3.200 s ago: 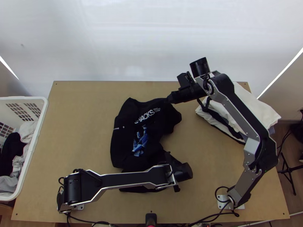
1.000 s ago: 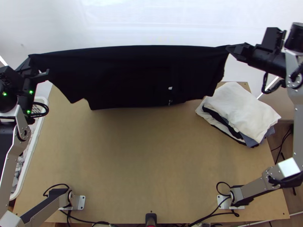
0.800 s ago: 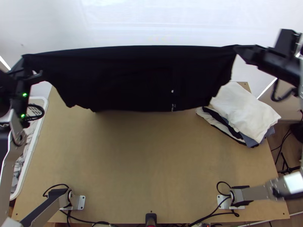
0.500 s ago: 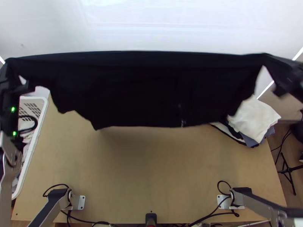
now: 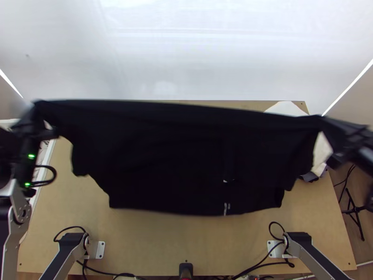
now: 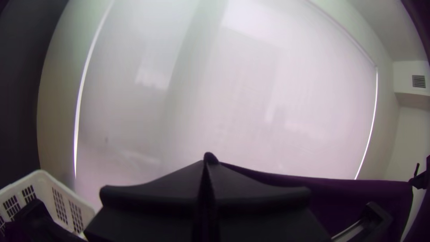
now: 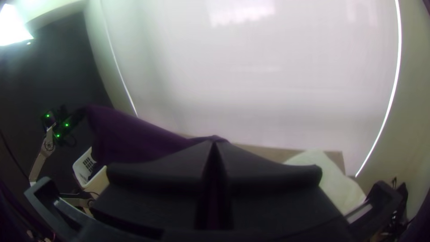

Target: Fold the t-shirt

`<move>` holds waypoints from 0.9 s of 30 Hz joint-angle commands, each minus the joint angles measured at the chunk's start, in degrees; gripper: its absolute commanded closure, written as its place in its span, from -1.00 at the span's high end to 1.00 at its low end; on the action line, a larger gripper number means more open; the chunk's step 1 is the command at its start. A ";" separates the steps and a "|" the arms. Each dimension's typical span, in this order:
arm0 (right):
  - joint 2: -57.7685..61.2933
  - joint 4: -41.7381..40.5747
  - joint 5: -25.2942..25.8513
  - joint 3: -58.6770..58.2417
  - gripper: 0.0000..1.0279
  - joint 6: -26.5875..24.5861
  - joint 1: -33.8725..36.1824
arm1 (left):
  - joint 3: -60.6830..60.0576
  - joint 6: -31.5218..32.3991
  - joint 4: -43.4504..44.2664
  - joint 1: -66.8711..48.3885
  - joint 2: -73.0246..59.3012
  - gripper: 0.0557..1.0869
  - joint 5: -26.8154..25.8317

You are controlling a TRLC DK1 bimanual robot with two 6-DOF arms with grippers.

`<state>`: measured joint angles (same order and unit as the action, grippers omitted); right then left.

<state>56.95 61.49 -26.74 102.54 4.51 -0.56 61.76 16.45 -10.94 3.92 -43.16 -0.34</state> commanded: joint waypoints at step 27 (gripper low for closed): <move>6.86 -17.99 5.03 -36.54 -0.95 2.87 -7.79 | -7.44 -1.59 22.45 -5.15 -53.61 -0.93 -9.42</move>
<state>63.22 44.69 -23.73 67.66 5.78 -5.26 45.15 13.04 4.51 -0.64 -82.72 -9.69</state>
